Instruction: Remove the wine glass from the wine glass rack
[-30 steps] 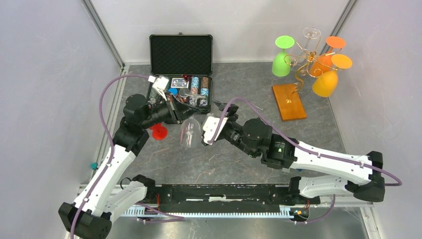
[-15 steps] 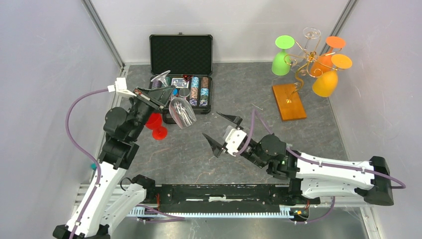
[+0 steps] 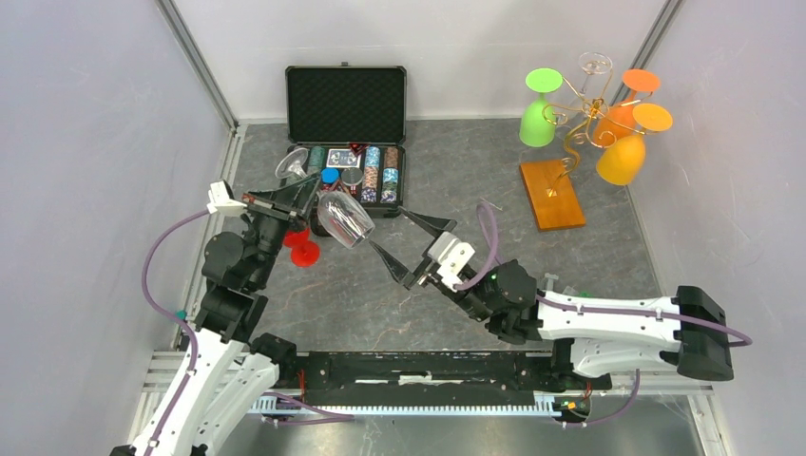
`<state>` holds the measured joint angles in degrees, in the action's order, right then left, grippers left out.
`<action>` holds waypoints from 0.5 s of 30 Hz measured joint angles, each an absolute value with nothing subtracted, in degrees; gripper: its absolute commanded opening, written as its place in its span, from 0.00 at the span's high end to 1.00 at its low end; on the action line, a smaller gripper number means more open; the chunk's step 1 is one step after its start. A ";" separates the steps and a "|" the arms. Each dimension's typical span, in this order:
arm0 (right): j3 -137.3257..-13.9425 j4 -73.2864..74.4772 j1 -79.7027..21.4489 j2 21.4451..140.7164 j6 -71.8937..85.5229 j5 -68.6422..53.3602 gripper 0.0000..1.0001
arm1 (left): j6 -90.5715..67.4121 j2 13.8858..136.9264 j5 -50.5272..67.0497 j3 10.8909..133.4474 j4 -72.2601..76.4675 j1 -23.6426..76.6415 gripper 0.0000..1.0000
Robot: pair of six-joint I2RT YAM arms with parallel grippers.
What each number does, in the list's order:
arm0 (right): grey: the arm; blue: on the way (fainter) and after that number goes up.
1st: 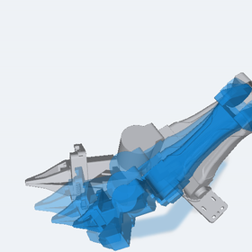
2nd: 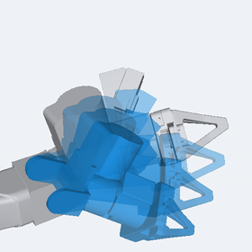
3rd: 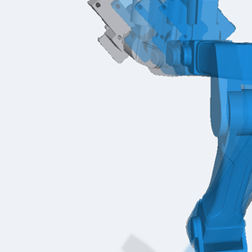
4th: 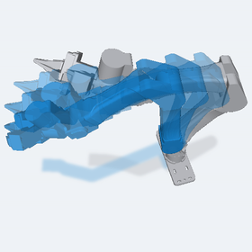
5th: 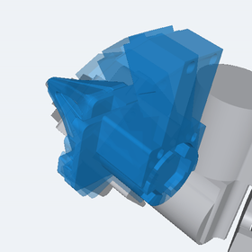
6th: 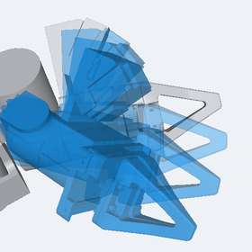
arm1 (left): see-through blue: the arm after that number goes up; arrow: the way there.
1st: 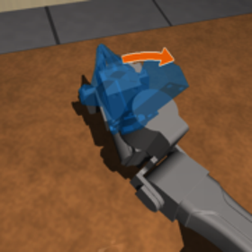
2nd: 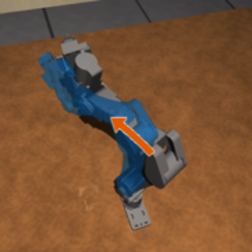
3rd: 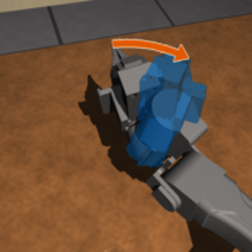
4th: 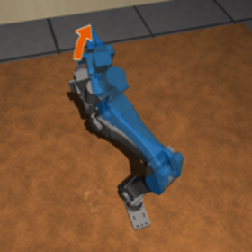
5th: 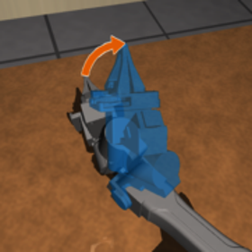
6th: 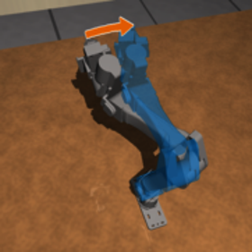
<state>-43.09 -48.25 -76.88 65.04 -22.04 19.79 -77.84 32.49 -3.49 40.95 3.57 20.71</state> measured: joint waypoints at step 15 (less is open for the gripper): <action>-51.59 -43.83 -77.28 72.20 -18.98 23.68 0.54 | -85.69 30.94 -4.29 38.59 4.86 20.71 0.98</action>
<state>-51.59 -43.83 -77.28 72.20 -18.98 23.68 -85.69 30.94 -4.29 38.59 4.86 20.71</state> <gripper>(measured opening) 0.530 0.100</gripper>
